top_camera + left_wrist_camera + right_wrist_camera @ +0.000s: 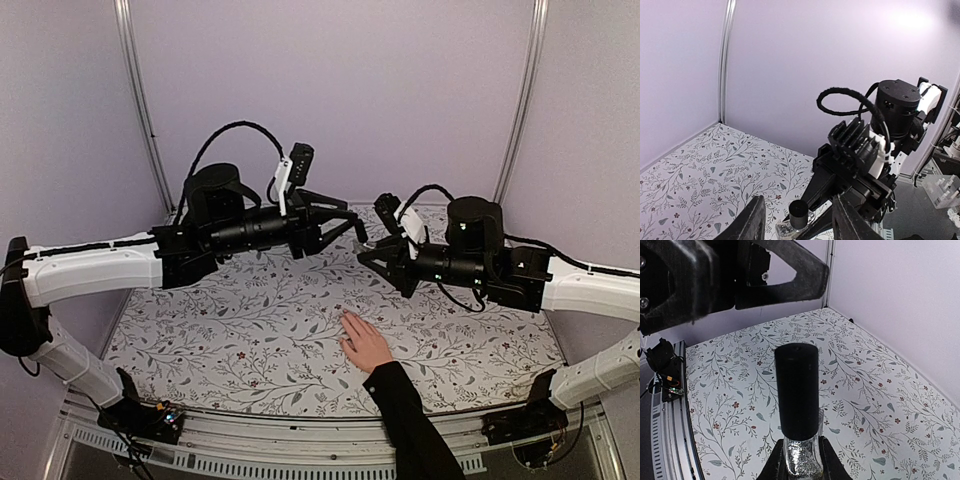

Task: Paint the nails
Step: Screw the nail polish bottle.

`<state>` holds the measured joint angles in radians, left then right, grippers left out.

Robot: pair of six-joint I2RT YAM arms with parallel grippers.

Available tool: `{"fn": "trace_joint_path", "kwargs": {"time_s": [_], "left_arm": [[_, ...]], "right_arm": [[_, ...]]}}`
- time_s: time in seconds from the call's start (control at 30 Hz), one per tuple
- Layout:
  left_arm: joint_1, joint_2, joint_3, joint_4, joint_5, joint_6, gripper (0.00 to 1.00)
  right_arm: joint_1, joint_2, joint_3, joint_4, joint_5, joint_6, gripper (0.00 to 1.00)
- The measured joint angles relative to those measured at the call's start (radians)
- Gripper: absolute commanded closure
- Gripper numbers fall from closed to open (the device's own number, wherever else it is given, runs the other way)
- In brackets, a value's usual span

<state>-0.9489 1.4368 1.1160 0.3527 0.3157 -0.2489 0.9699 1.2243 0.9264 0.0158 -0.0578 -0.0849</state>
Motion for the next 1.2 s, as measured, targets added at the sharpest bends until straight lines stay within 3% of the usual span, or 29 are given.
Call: {"fn": "trace_joint_path", "kwargs": {"time_s": [0.3,0.87,1.2], "left_arm": [[-0.009,0.055,0.018,-0.03,-0.011,-0.032,0.58],[-0.02,0.082,0.029,-0.036,-0.009,-0.032,0.92],[-0.024,0.084,0.029,-0.032,-0.02,-0.024,1.0]], "right_arm": [[0.0,0.006,0.015,-0.001,0.002,0.005,1.0],[0.0,0.019,0.017,-0.009,0.004,0.006,1.0],[0.0,0.023,0.039,-0.038,0.031,0.01,1.0]]}}
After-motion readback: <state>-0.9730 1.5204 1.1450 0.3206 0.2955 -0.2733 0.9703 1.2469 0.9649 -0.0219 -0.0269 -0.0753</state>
